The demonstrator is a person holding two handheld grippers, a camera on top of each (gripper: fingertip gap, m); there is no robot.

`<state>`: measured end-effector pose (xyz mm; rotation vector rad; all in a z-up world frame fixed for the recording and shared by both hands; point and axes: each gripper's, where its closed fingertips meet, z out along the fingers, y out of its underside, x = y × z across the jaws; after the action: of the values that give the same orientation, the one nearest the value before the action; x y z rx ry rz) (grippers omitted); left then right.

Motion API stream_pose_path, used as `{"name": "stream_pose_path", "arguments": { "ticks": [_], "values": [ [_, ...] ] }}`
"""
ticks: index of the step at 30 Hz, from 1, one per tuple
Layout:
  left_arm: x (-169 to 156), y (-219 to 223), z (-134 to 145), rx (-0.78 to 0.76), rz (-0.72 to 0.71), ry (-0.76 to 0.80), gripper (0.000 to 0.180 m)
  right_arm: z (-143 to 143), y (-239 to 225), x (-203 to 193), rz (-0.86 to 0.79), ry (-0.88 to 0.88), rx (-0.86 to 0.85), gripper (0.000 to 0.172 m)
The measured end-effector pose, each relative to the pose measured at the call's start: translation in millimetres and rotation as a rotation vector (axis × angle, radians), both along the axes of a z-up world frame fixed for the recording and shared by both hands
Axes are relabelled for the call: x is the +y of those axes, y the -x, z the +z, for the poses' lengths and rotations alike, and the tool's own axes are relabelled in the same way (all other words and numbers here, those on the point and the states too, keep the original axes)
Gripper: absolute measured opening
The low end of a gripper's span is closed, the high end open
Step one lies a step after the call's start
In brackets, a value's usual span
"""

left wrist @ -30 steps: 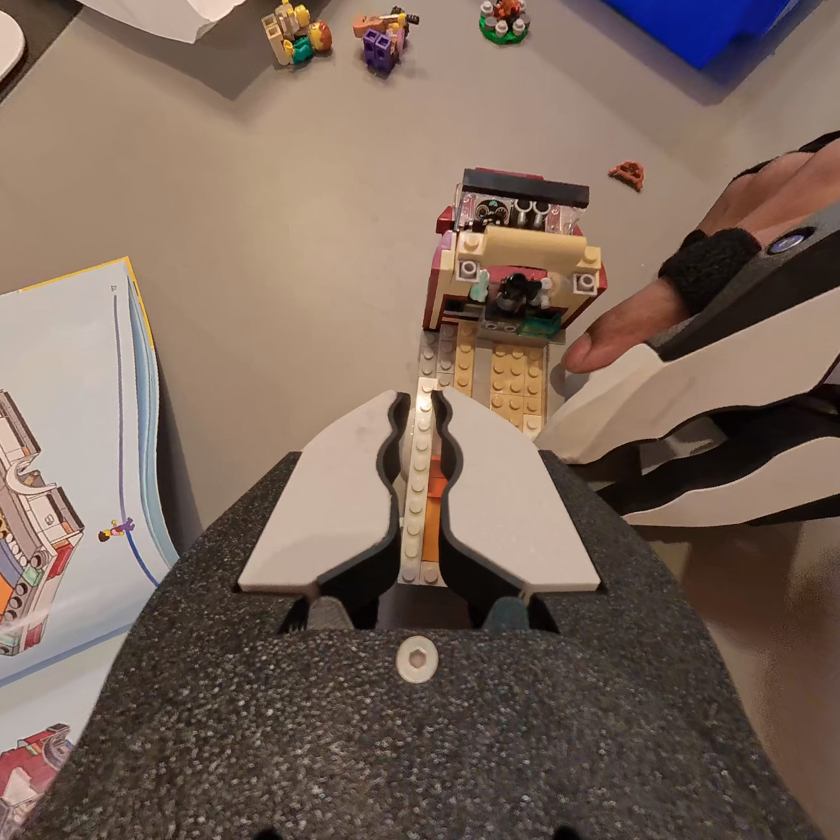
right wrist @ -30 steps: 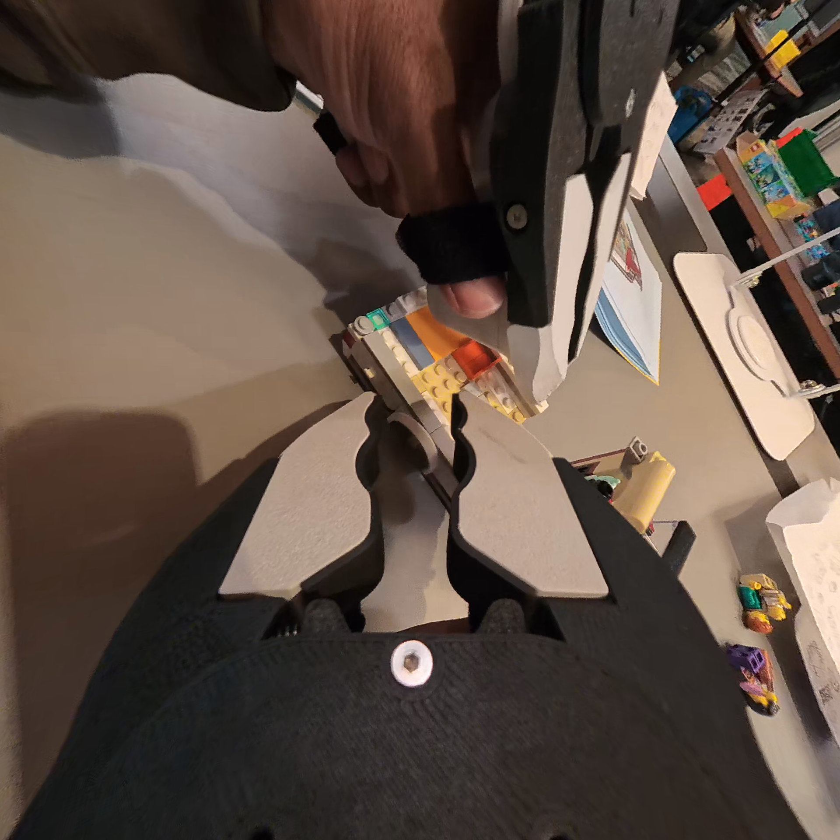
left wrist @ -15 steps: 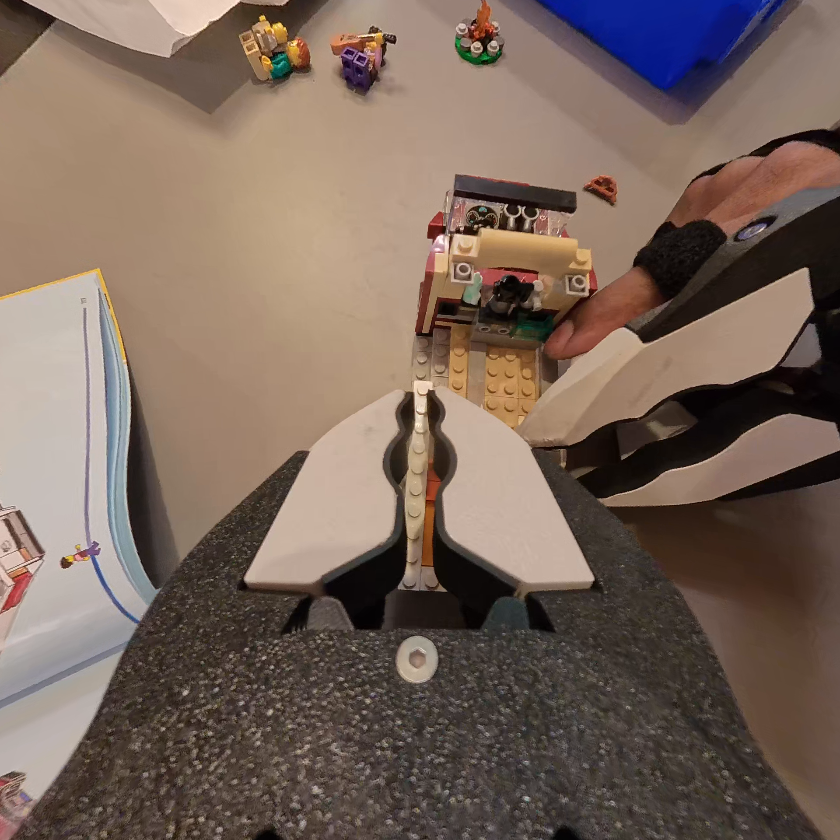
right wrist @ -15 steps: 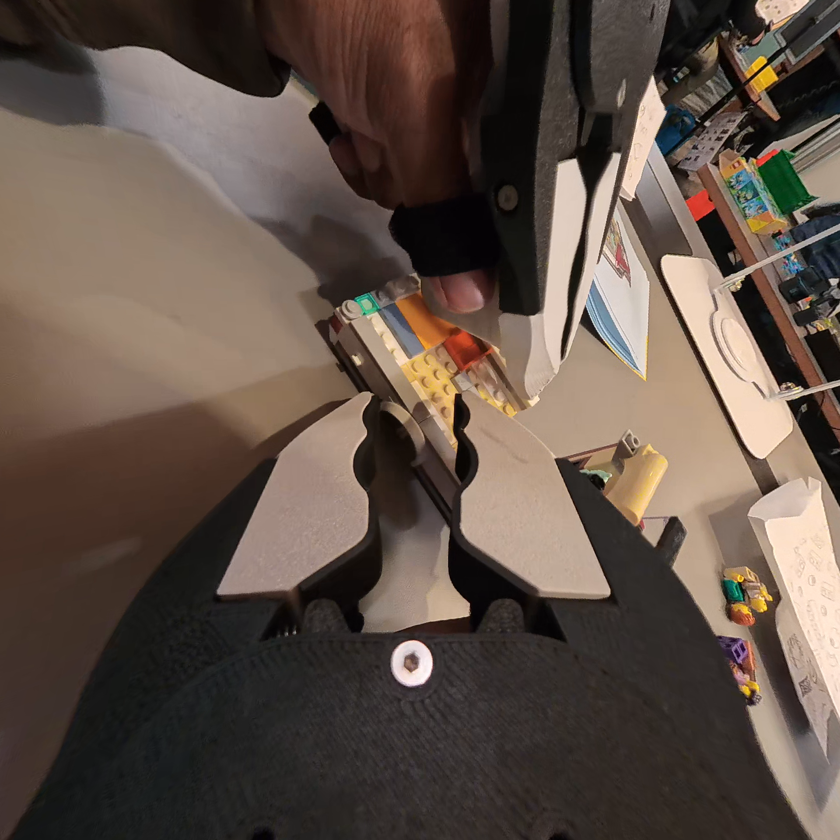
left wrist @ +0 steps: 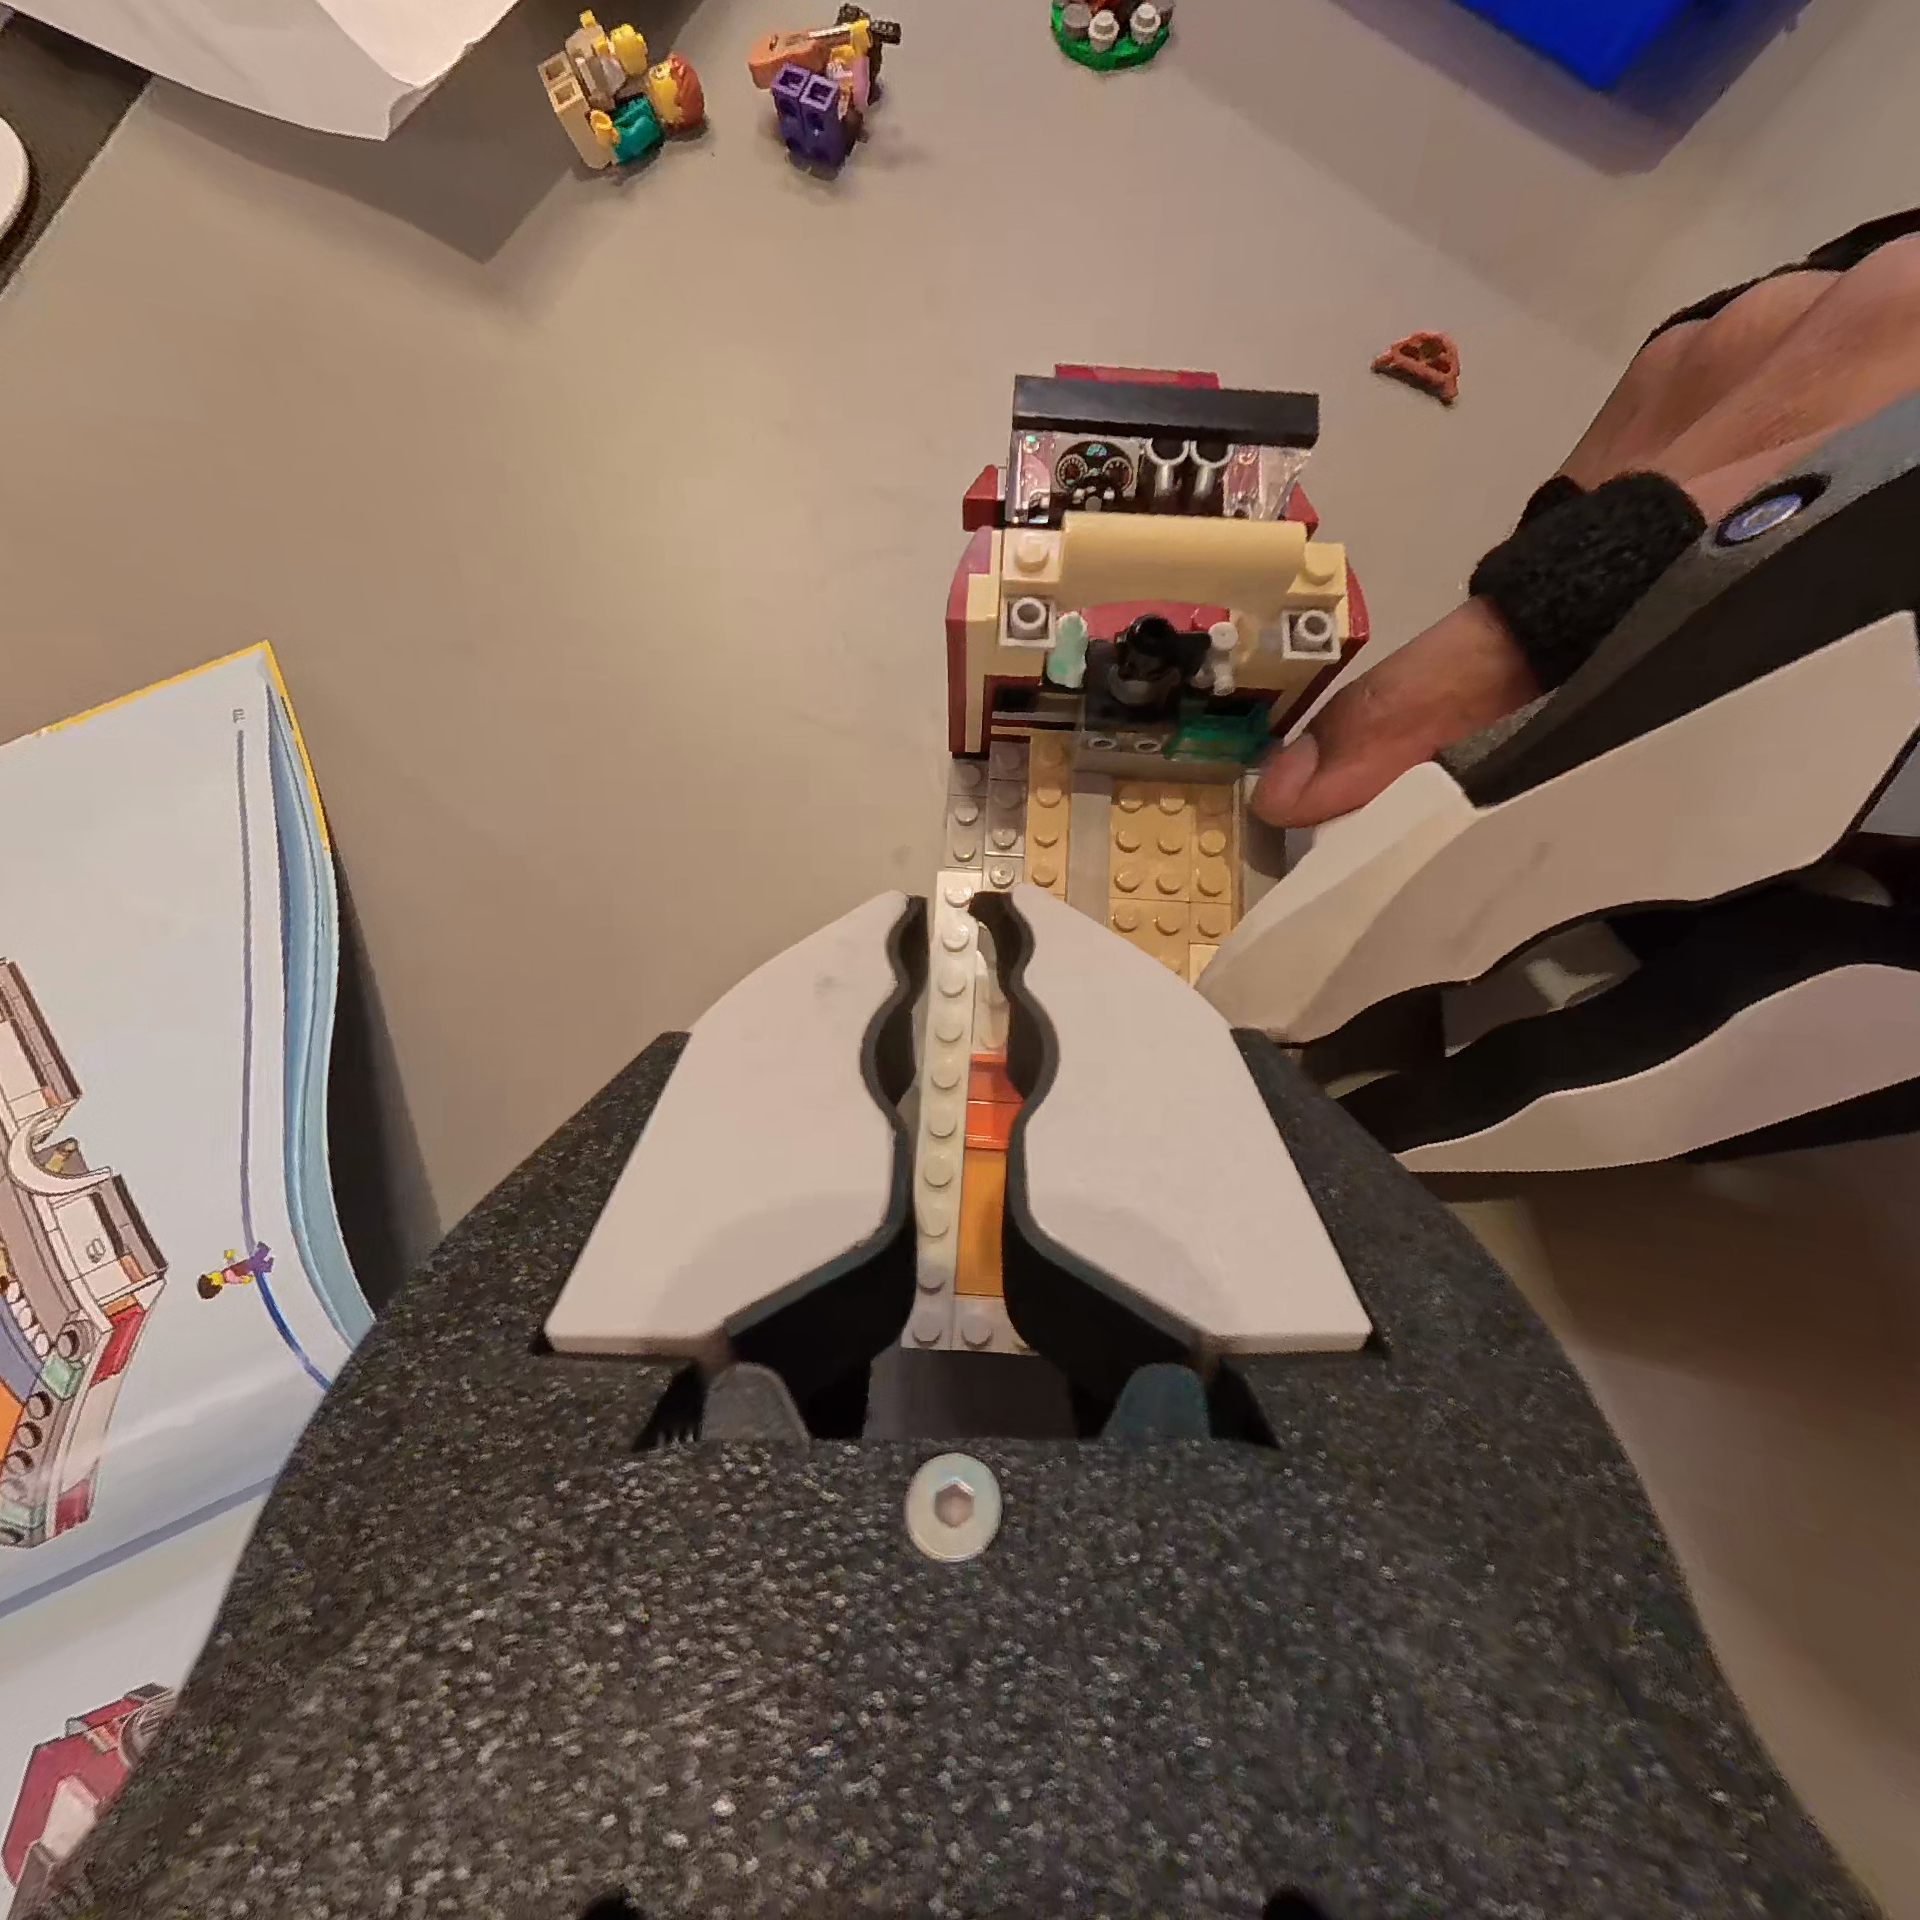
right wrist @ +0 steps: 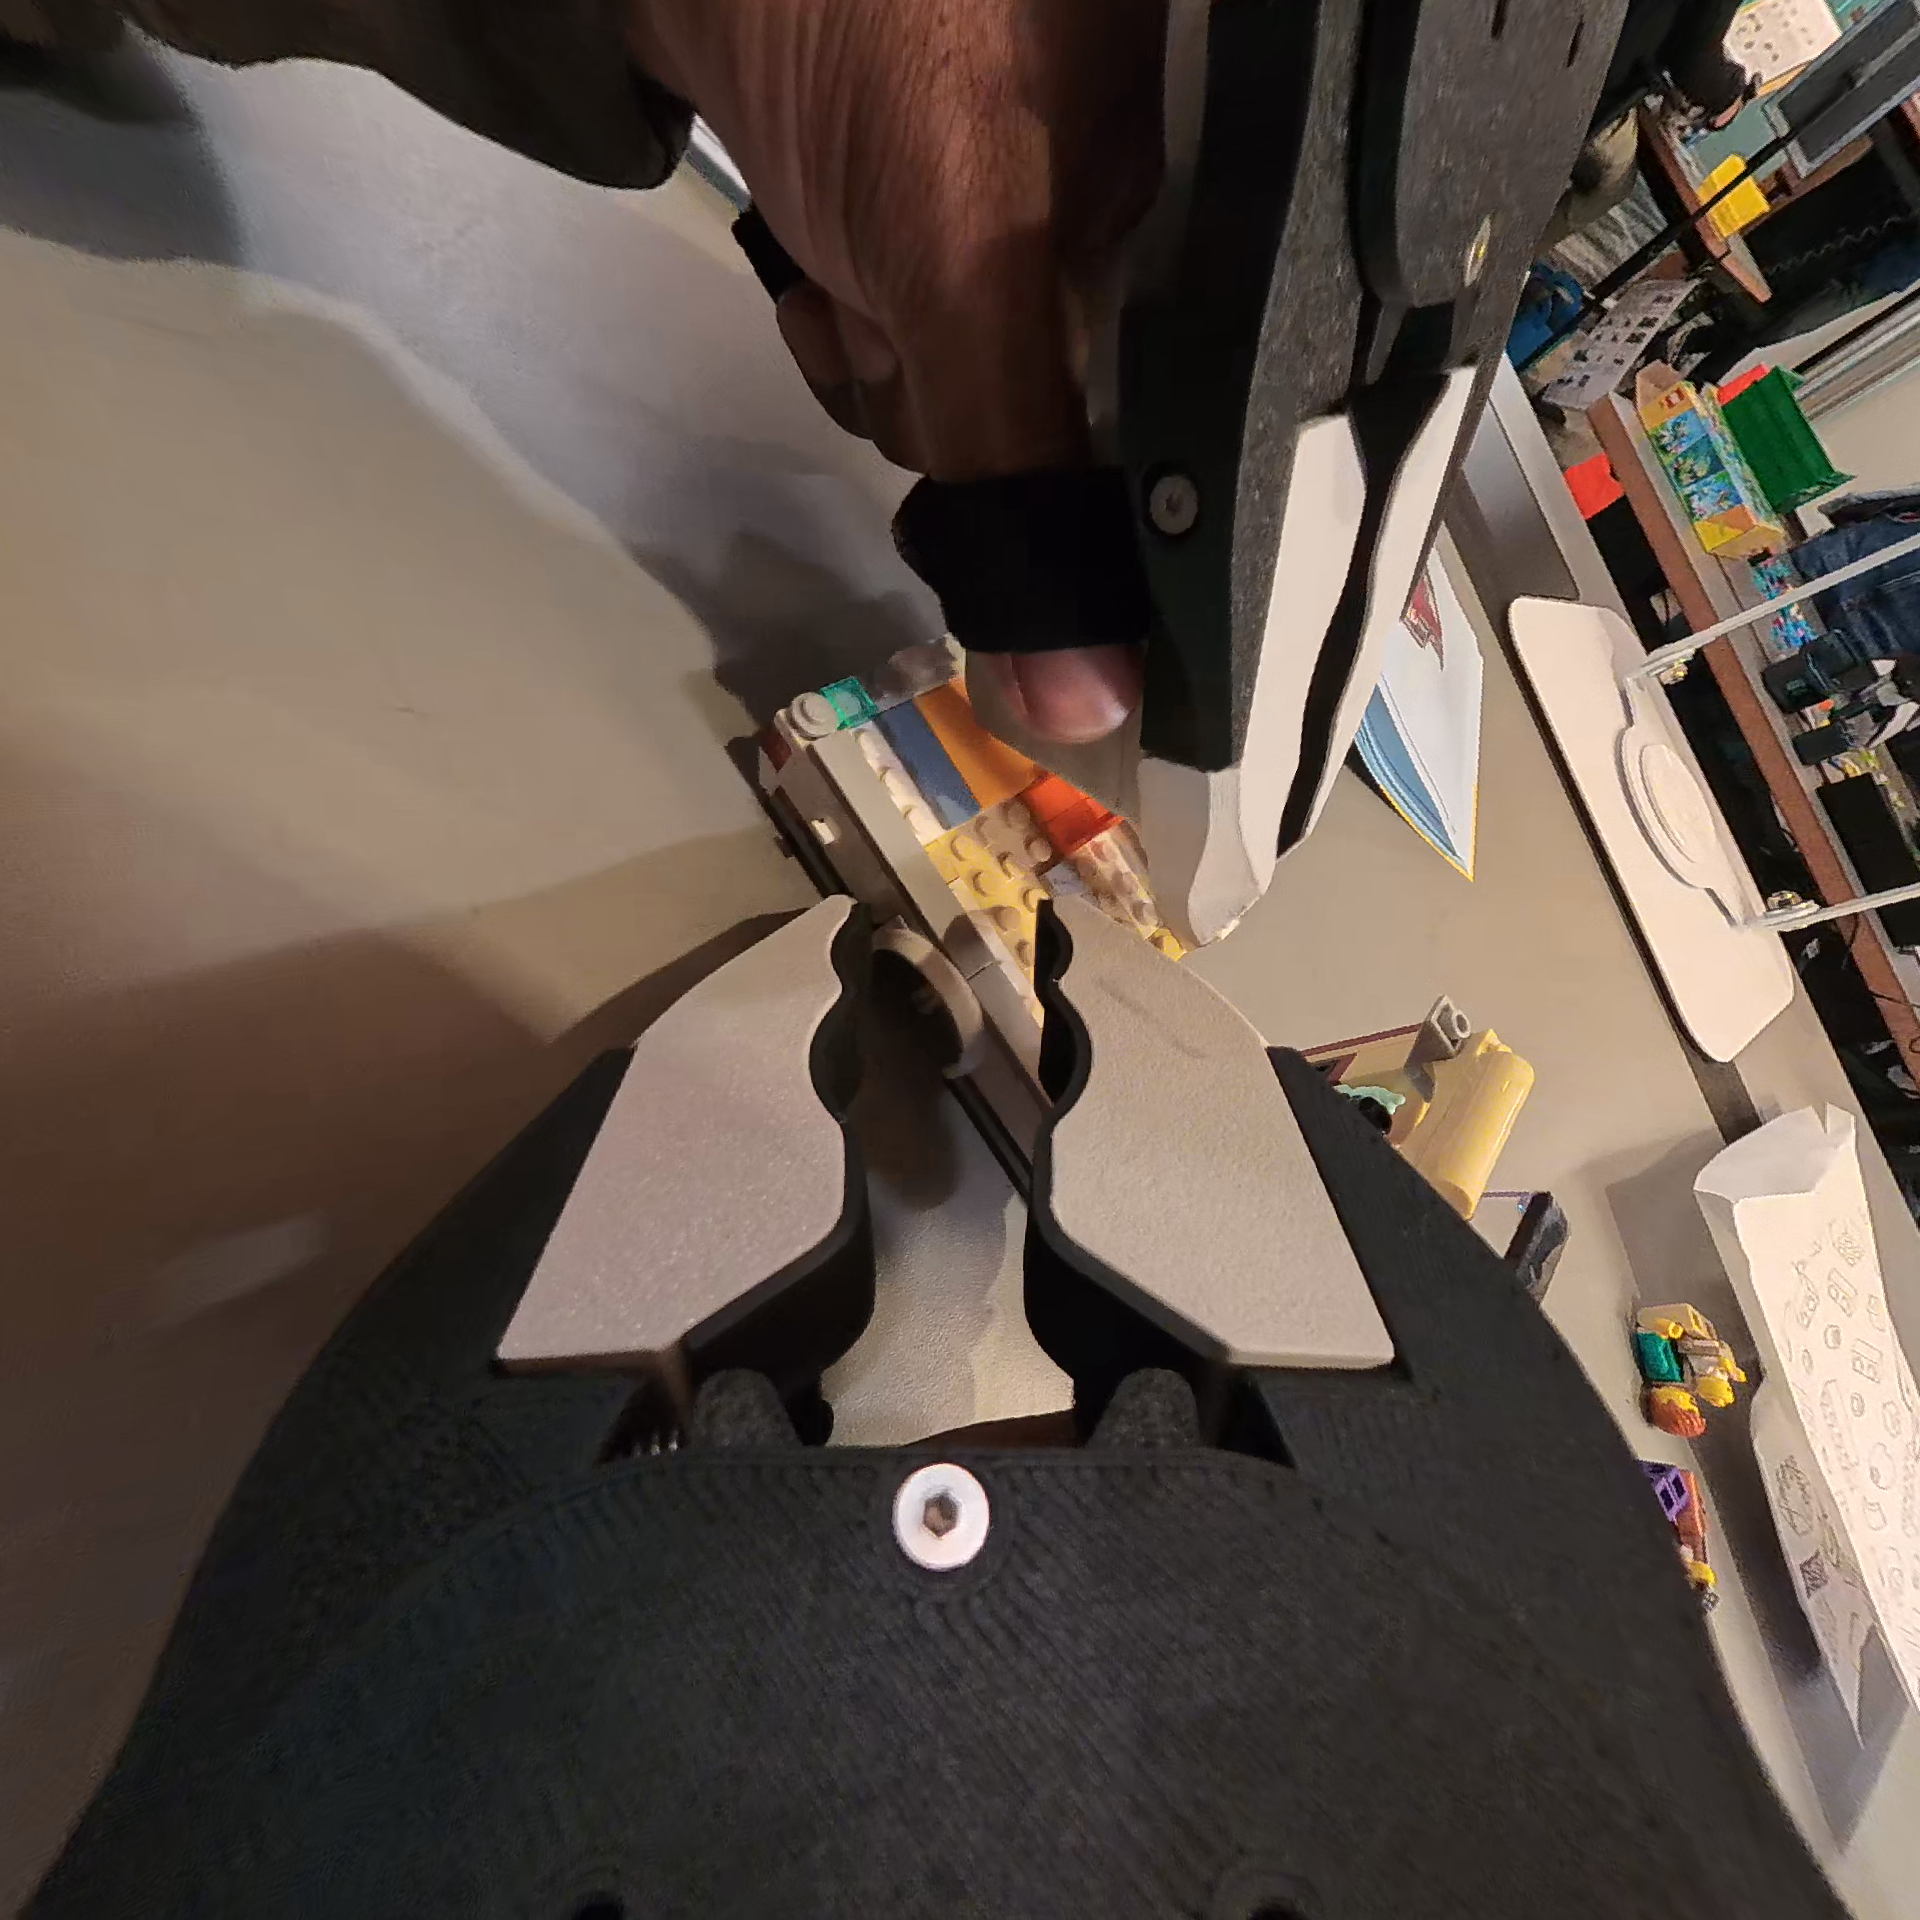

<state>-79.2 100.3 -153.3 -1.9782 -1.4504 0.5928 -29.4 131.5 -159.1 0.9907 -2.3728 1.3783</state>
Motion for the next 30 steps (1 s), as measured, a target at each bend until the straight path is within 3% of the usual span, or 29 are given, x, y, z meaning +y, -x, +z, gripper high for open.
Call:
{"name": "stream_pose_path", "arguments": {
  "ticks": [3, 13, 24, 30],
  "values": [
    [-2.1, 1.7, 1.3, 0.013, 0.014, -0.012, 0.006, -0.2, -0.1, 0.0, 0.002, 0.000, 0.001, 0.030],
    [1.1, 1.4, 0.8, 0.014, -0.015, 0.007, 0.014, -0.7, -0.7, 0.4, 0.009, -0.003, 0.002, 0.028],
    [-0.2, 2.8, 0.4, 0.011, 0.006, -0.046, 0.007, -1.1, -0.9, 0.5, 0.014, -0.007, 0.001, 0.026],
    [-0.7, 2.5, 0.4, 0.014, -0.020, 0.104, 0.007, -1.0, -0.8, 0.5, 0.015, -0.007, 0.002, 0.026]
  ]
}}
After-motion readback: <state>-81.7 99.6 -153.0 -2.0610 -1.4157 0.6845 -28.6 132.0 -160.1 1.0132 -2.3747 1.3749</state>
